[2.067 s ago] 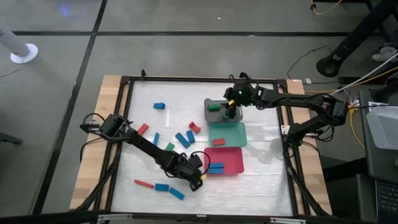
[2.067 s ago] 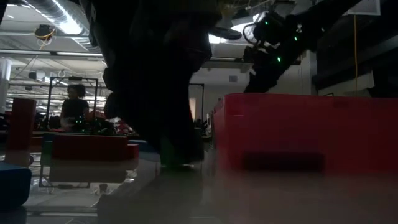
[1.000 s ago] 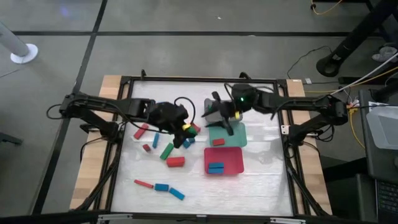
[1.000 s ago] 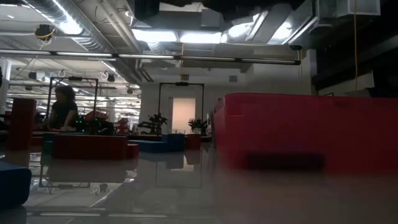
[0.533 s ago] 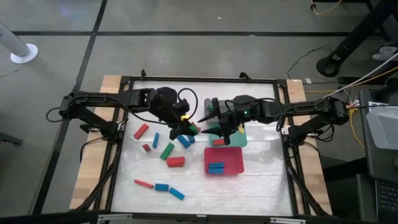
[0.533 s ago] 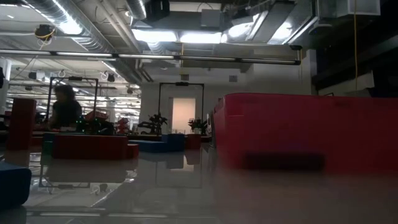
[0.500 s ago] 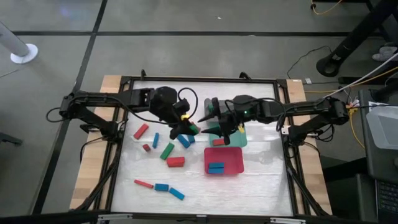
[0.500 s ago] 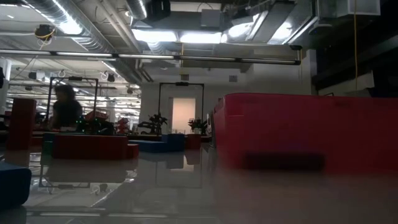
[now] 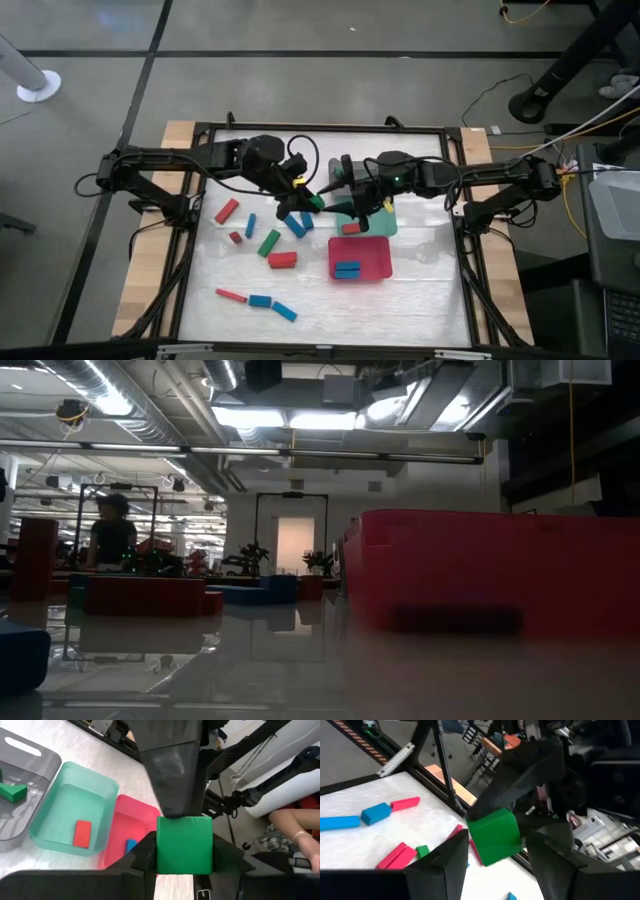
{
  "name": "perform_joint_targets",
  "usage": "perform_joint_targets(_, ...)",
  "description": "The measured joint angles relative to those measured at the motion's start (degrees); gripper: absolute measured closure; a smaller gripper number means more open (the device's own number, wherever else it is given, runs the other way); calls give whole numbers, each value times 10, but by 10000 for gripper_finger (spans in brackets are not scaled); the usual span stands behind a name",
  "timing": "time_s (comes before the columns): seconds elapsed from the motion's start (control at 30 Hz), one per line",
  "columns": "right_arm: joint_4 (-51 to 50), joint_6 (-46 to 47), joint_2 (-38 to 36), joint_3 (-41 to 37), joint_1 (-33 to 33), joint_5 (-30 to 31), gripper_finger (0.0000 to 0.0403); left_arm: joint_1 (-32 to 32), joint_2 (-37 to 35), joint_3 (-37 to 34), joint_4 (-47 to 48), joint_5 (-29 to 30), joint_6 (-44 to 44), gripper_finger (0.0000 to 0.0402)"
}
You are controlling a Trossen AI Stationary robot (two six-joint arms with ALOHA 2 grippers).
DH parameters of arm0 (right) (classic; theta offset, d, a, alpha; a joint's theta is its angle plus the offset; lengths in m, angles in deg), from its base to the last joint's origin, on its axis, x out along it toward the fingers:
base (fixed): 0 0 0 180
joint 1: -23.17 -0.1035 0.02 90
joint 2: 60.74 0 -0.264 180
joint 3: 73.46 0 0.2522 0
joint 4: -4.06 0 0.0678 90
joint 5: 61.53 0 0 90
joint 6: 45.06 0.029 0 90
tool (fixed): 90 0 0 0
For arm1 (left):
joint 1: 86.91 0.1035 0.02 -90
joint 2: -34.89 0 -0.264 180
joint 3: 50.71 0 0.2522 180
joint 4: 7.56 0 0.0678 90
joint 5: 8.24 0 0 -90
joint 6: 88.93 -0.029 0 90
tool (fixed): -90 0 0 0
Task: Sort blocks
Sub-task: Put the green block into the black bin
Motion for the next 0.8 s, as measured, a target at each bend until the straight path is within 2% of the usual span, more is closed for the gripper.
perform_joint_targets(0.17, 2, -28, 4, 0, 1, -42, 204, 0, 0, 0, 3, -1, 1, 284)
perform_joint_targets(0.53, 21, -30, 16, 0, 0, -65, 204, -10, 14, 0, -3, -11, 29, 283)
perform_joint_targets(0.8, -11, -29, 16, 0, 0, -102, 204, -16, 41, 0, -57, -26, 32, 283)
